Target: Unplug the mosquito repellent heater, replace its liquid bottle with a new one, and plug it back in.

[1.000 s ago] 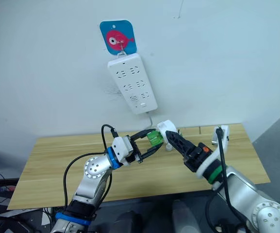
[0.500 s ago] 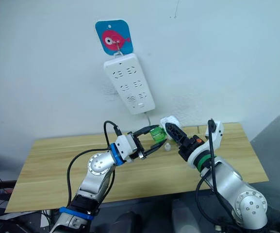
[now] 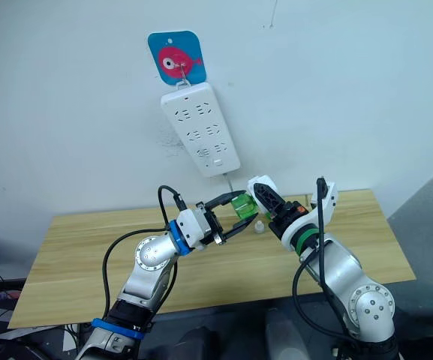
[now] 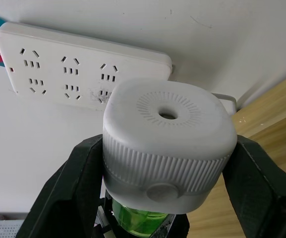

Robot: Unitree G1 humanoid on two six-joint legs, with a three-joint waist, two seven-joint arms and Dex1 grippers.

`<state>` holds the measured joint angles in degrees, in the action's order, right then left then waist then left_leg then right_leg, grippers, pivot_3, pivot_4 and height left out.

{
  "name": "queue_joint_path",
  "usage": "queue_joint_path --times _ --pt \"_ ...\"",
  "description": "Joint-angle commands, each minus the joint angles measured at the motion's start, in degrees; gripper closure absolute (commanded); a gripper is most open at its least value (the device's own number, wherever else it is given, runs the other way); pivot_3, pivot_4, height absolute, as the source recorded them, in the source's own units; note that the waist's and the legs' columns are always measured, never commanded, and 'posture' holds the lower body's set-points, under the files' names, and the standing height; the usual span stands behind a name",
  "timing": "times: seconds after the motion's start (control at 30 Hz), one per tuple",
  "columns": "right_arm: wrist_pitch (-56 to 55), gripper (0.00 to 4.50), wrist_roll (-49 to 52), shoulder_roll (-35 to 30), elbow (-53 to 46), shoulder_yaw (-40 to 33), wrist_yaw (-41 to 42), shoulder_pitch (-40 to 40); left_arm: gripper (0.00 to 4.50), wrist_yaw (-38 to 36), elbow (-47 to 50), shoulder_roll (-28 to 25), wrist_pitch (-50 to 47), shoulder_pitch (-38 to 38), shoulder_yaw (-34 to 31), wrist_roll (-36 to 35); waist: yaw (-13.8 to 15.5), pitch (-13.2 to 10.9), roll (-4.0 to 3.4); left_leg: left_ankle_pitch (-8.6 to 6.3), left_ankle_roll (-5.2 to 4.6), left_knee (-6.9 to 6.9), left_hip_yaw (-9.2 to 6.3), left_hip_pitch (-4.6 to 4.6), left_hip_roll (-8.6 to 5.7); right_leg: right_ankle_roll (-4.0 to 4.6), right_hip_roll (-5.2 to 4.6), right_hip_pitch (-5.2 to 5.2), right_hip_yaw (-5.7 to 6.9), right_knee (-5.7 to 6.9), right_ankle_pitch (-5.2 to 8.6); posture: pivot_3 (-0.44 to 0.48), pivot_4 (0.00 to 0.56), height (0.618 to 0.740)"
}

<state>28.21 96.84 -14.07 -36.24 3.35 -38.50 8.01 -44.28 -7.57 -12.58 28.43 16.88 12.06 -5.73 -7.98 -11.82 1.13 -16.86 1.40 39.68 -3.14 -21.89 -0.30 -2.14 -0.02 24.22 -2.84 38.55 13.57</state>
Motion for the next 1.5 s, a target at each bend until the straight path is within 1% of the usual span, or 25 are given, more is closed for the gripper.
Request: queue_joint_path --times 0.03,0.1,0.17,0.23,0.27,0.33,0.37,0.43,0.5,0.6,0.67,0.7,0.77,0.83,0.87,0.9,0.97,1.17,1.3,1.5 --pt "-0.4 1.42 0.7 0.3 -1.7 0.0 1.0 1.2 2.24 -1.0 2.5 0.0 2.1 0.2 1.7 -1.0 0.0 0.0 0.0 0.0 0.0 0.0 -0.01 0.0 0.0 0.02 0.0 0.0 0.01 0.0 -0.01 -0.208 0.145 0.74" --pt "-0.6 1.42 0.9 0.7 -1.7 0.1 0.9 1.1 2.24 -1.2 2.9 -0.3 2.1 -0.1 1.7 -1.2 0.0 0.0 -0.01 0.0 0.0 0.0 -0.01 0.0 0.01 0.02 0.0 0.0 0.01 0.0 -0.01 -0.205 0.144 0.74" --pt "-1.0 1.42 1.0 1.1 -1.7 0.1 0.8 1.0 1.5 -0.2 3.1 -0.6 2.0 -0.4 1.2 -0.4 0.0 0.0 -0.01 0.0 0.0 0.0 -0.01 0.0 0.01 0.02 0.0 0.0 0.01 0.0 -0.01 -0.204 0.144 0.74" --pt "-1.3 1.44 0.8 1.7 -1.7 0.0 0.7 0.8 0.94 0.0 3.4 -1.2 1.2 -0.7 1.0 -0.5 0.0 0.0 -0.02 0.0 0.0 0.0 -0.02 0.0 0.0 0.02 0.0 0.0 0.01 0.0 -0.01 -0.204 0.144 0.74" --pt "-1.4 1.45 0.8 1.9 -1.7 -0.1 0.7 0.7 0.57 0.0 3.6 -1.5 0.5 -0.9 1.0 -0.7 0.0 0.0 -0.02 0.0 0.0 0.0 -0.01 -0.01 0.0 0.02 0.0 0.0 0.0 0.0 -0.01 -0.204 0.144 0.74" --pt "-1.5 1.46 0.5 2.0 -1.7 -0.5 0.8 0.5 0.0 -0.6 4.3 -3.0 -1.8 -1.8 0.7 -1.2 0.0 0.1 -0.03 0.0 0.0 0.0 -0.02 0.0 0.0 0.02 0.0 0.0 0.01 0.0 -0.01 -0.205 0.145 0.74" --pt "-1.5 1.46 0.4 1.9 -1.8 -0.7 0.9 0.4 0.0 -0.9 5.0 -4.0 -3.3 -2.5 0.5 -1.6 0.0 0.1 -0.03 0.0 0.0 -0.01 -0.02 0.0 0.01 0.02 0.0 0.0 0.01 0.0 -0.01 -0.207 0.146 0.74" --pt "-1.0 1.46 -0.3 1.1 -1.9 -1.1 1.4 0.3 0.0 -1.4 7.6 -5.8 -9.0 -4.3 -0.6 -4.7 -0.2 0.1 -0.07 0.0 0.0 -0.03 -0.02 0.01 0.03 0.01 0.0 0.02 0.01 0.0 0.0 -0.209 0.147 0.74" --pt "-0.5 1.46 -0.8 -0.2 -2.3 -1.6 2.1 0.1 0.0 -1.2 11.4 -7.4 -18.6 -6.1 -2.1 -10.0 -0.2 0.1 -0.08 0.0 0.0 -0.06 -0.06 0.01 0.04 0.0 0.0 0.05 0.0 0.01 0.0 -0.207 0.15 0.74" --pt "1.7 1.46 -3.8 -5.4 -3.3 -2.9 5.0 -0.1 0.0 -1.1 20.1 -12.7 -38.2 -8.6 -6.3 -22.7 -0.2 0.1 -0.08 0.0 0.0 -0.04 -0.22 -0.01 0.05 -0.12 0.0 0.06 0.02 0.02 0.08 -0.199 0.152 0.74" --pt "4.1 1.47 -6.8 -10.4 -4.8 -3.1 8.2 0.4 0.0 -0.6 23.9 -16.5 -45.6 -9.8 -10.1 -27.6 -0.1 0.1 -0.09 0.0 0.0 -0.04 -0.27 -0.01 0.04 -0.12 0.0 0.08 0.06 0.02 0.09 -0.191 0.153 0.74" --pt "5.9 1.47 -9.5 -13.8 -6.1 -2.8 10.5 1.1 0.0 -0.1 24.5 -18.5 -47.9 -10.2 -12.8 -28.8 -0.1 0.1 -0.09 0.0 0.0 -0.05 -0.28 0.0 0.04 -0.13 0.0 0.08 0.09 0.02 0.09 -0.188 0.153 0.74" --pt "8.7 1.47 -14.4 -19.2 -8.2 -2.0 14.7 3.0 0.0 2.1 23.0 -20.5 -50.5 -9.0 -18.6 -30.7 0.0 0.1 -0.1 0.0 0.0 -0.07 -0.25 0.03 0.03 -0.13 0.01 0.12 0.15 0.03 0.1 -0.188 0.153 0.74" --pt "9.7 1.47 -17.5 -21.9 -9.1 -1.4 17.6 4.6 0.0 4.0 20.6 -21.0 -52.9 -6.7 -21.8 -31.9 0.1 0.1 -0.09 0.0 0.0 -0.06 -0.23 0.05 0.05 -0.13 0.03 0.13 0.18 0.03 0.1 -0.188 0.153 0.74" --pt "10.5 1.47 -19.4 -23.4 -9.7 -0.9 19.4 5.8 0.0 3.8 18.9 -21.3 -52.6 -5.0 -22.5 -31.6 0.2 0.1 -0.09 0.0 0.0 -0.06 -0.22 0.05 0.06 -0.13 0.05 0.11 0.21 0.02 0.11 -0.165 0.154 0.74" --pt "11.3 1.47 -21.5 -24.6 -10.1 -0.4 20.9 7.2 0.0 3.2 16.9 -21.3 -52.6 -3.1 -22.9 -31.4 0.3 0.1 -0.09 0.0 0.0 -0.06 -0.19 0.05 0.04 -0.13 0.05 0.1 0.24 0.03 0.11 -0.164 0.154 0.74" --pt "12.7 1.47 -25.6 -26.5 -10.6 0.6 23.8 9.8 0.0 2.0 13.0 -21.1 -52.1 0.2 -22.8 -30.3 0.6 0.1 -0.08 0.0 0.0 -0.04 -0.07 0.02 0.01 -0.13 0.05 0.09 0.27 0.0 0.11 -0.163 0.153 0.74" --pt "16.0 1.47 -32.2 -27.5 -11.1 2.5 28.8 14.4 0.0 -3.6 2.0 -20.0 -51.4 9.0 -19.9 -28.1 1.5 0.1 -0.03 -0.02 -0.04 -0.05 0.06 -0.1 -0.04 0.12 -0.04 0.15 0.25 -0.09 -0.05 -0.176 0.155 0.74" --pt "18.2 1.47 -34.8 -27.7 -13.0 3.4 31.3 15.0 0.0 -7.6 -7.2 -18.3 -49.0 15.9 -18.0 -25.5 1.7 0.1 -0.02 -0.02 -0.04 -0.02 0.06 -0.1 -0.06 0.14 -0.07 0.15 0.29 -0.05 -0.06 -0.182 0.155 0.74" --pt "20.3 1.47 -38.1 -28.5 -15.0 3.3 34.4 14.1 0.0 -13.2 -13.6 -16.1 -48.8 22.3 -15.8 -23.8 1.6 0.1 -0.01 -0.03 -0.04 -0.02 0.06 -0.11 -0.06 0.14 -0.08 0.15 0.28 -0.05 -0.07 -0.2 0.156 0.74"
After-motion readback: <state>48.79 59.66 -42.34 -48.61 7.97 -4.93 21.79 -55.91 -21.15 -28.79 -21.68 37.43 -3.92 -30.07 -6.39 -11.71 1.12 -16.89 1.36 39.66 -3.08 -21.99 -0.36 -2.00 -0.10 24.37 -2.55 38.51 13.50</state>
